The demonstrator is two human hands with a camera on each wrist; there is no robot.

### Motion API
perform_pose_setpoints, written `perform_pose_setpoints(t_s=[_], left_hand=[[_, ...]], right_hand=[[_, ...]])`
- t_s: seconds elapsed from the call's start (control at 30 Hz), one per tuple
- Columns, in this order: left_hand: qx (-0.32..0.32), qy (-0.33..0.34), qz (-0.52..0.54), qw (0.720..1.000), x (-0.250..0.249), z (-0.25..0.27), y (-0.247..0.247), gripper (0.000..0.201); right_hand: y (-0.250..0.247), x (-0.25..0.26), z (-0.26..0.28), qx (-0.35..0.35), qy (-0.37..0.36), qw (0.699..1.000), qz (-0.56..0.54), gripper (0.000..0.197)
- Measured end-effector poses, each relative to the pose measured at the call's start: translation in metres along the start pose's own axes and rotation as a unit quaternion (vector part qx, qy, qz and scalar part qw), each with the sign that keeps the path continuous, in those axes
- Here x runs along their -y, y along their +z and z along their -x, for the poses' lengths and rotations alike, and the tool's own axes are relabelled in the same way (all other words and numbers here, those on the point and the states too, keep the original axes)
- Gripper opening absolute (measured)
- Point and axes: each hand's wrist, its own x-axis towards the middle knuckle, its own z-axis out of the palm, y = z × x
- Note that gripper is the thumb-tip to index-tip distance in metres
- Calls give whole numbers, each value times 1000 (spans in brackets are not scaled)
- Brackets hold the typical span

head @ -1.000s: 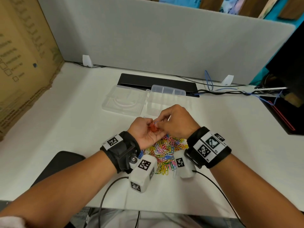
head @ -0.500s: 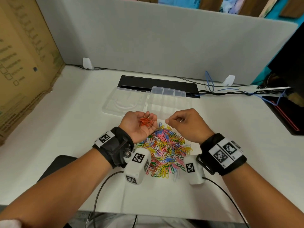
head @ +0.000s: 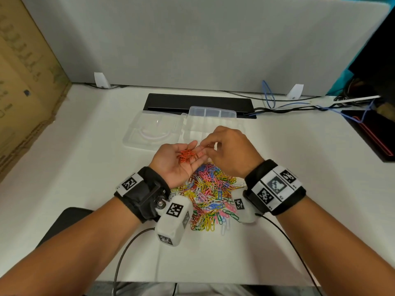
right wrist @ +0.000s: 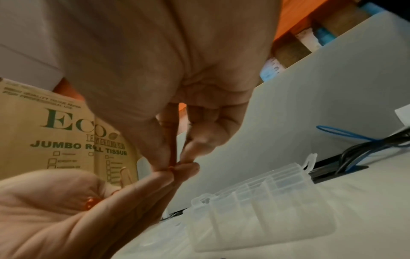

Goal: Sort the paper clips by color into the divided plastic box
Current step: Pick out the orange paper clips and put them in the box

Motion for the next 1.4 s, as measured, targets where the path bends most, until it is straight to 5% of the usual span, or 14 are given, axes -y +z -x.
perform_pose_setpoints(t_s=[0.4, 0.63, 0.8, 1.17, 1.3, 1.4], left_hand=[[63, -28, 15, 998, 0, 7, 7, 33], [80, -14, 19, 997, 0, 8, 7, 41], [111, -12, 41, 993, -1, 3, 5, 44], [57, -43, 94, 993, 5, -13, 4, 35], [-24, -36, 87, 995, -7, -23, 1, 34], [-27, -21, 7, 999, -40, -29, 24, 32]], right_hand=[[-7, 1, -4, -3, -23, 994, -108, 19], [-9, -4, -6, -111, 3, 984, -139, 17], [-3, -4, -2, -30, -20, 992, -121, 13], [16, -9, -19, -9, -3, 993, -118, 8], [9, -14, -22, -62, -16, 986, -154, 14], [-2, -21, -27, -117, -5, 976, -183, 14]])
